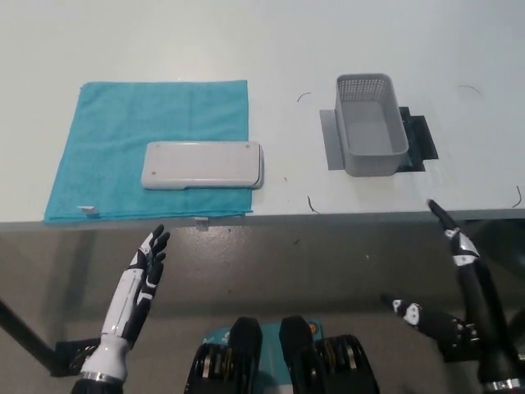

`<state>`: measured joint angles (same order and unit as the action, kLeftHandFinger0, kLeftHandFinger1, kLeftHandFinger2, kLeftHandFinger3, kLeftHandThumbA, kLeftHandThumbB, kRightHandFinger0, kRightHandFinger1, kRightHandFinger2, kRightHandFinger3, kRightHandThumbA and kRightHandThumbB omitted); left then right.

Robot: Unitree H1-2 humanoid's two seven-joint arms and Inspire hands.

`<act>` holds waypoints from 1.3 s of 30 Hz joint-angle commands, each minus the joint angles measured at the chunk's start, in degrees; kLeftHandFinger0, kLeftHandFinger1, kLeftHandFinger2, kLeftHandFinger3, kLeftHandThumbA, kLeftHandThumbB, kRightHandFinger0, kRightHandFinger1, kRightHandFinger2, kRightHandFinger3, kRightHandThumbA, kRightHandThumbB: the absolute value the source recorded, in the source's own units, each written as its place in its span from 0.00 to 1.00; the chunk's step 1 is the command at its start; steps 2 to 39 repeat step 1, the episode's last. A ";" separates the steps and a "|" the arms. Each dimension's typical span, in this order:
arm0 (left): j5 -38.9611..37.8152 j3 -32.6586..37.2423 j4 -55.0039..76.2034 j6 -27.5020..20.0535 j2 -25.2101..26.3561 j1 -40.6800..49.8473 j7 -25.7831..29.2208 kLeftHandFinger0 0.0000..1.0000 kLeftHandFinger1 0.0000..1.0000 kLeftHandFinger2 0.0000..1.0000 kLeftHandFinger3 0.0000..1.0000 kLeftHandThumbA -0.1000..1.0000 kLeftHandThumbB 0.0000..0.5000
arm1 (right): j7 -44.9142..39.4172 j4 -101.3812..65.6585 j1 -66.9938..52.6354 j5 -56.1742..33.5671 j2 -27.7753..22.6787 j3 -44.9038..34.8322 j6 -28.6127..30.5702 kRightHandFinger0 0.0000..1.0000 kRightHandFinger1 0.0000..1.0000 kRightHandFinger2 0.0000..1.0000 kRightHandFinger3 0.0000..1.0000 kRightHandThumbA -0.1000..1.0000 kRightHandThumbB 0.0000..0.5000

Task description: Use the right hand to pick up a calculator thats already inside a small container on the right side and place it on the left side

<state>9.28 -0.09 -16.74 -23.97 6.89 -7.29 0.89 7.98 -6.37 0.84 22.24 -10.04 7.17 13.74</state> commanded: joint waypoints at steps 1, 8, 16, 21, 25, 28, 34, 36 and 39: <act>-0.95 -0.32 1.57 -2.96 0.67 -1.35 1.39 1.00 1.00 1.00 1.00 1.00 0.04 | -1.69 6.68 2.09 -14.66 1.07 -3.64 6.09 1.00 1.00 1.00 1.00 1.00 0.38; -0.95 -0.32 1.57 -2.96 0.67 -1.35 1.39 1.00 1.00 1.00 1.00 1.00 0.04 | -1.69 6.68 2.09 -14.66 1.07 -3.64 6.09 1.00 1.00 1.00 1.00 1.00 0.38; -0.95 -0.32 1.57 -2.96 0.67 -1.35 1.39 1.00 1.00 1.00 1.00 1.00 0.04 | -1.69 6.68 2.09 -14.66 1.07 -3.64 6.09 1.00 1.00 1.00 1.00 1.00 0.38; -0.95 -0.32 1.57 -2.96 0.67 -1.35 1.39 1.00 1.00 1.00 1.00 1.00 0.04 | -1.69 6.68 2.09 -14.66 1.07 -3.64 6.09 1.00 1.00 1.00 1.00 1.00 0.38; -0.95 -0.32 1.57 -2.96 0.67 -1.35 1.39 1.00 1.00 1.00 1.00 1.00 0.04 | -1.69 6.68 2.09 -14.66 1.07 -3.64 6.09 1.00 1.00 1.00 1.00 1.00 0.38; -0.95 -0.32 1.57 -2.96 0.67 -1.35 1.39 1.00 1.00 1.00 1.00 1.00 0.04 | -1.69 6.68 2.09 -14.66 1.07 -3.64 6.09 1.00 1.00 1.00 1.00 1.00 0.38; -0.95 -0.32 1.57 -2.96 0.67 -1.35 1.39 1.00 1.00 1.00 1.00 1.00 0.04 | -1.69 6.68 2.09 -14.66 1.07 -3.64 6.09 1.00 1.00 1.00 1.00 1.00 0.38; -0.95 -0.32 1.57 -2.96 0.67 -1.35 1.39 1.00 1.00 1.00 1.00 1.00 0.04 | -1.69 6.68 2.09 -14.66 1.07 -3.64 6.09 1.00 1.00 1.00 1.00 1.00 0.38; -0.95 -0.32 1.57 -2.96 0.67 -1.35 1.39 1.00 1.00 1.00 1.00 1.00 0.04 | -1.69 6.68 2.09 -14.66 1.07 -3.64 6.09 1.00 1.00 1.00 1.00 1.00 0.38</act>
